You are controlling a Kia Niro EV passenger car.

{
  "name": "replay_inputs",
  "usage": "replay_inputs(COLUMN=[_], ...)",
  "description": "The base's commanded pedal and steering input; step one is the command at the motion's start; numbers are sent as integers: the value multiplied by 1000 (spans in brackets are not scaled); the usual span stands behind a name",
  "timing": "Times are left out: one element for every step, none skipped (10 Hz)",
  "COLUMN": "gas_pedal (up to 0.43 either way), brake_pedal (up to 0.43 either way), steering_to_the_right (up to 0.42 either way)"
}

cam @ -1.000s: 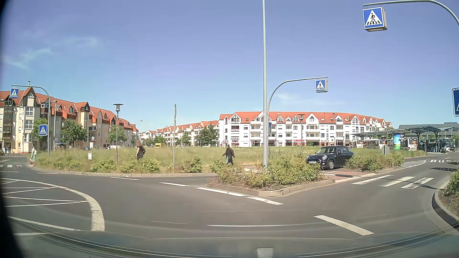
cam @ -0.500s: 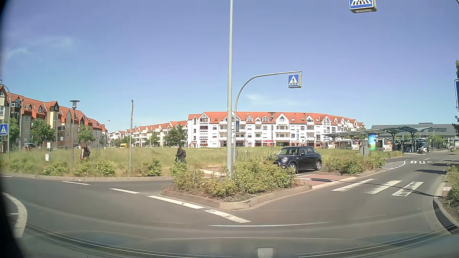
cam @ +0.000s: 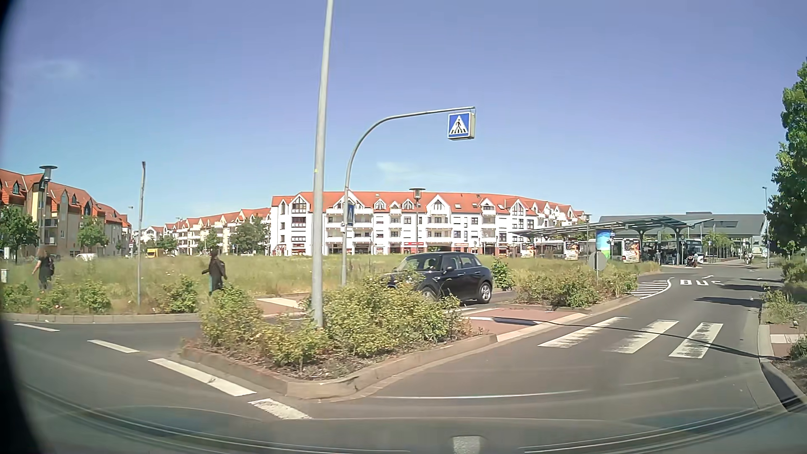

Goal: Follow the waypoints while adhering to traffic rules and regulations

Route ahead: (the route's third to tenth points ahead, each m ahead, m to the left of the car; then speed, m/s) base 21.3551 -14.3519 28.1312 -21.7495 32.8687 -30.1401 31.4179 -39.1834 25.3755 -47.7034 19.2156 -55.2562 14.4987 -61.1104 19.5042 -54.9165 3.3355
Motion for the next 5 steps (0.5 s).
replay_inputs(gas_pedal=[0, 0, 0, 0, 0], brake_pedal=[30, 30, 30, 30, 30], steering_to_the_right=[302, 303, 304, 304, 304])
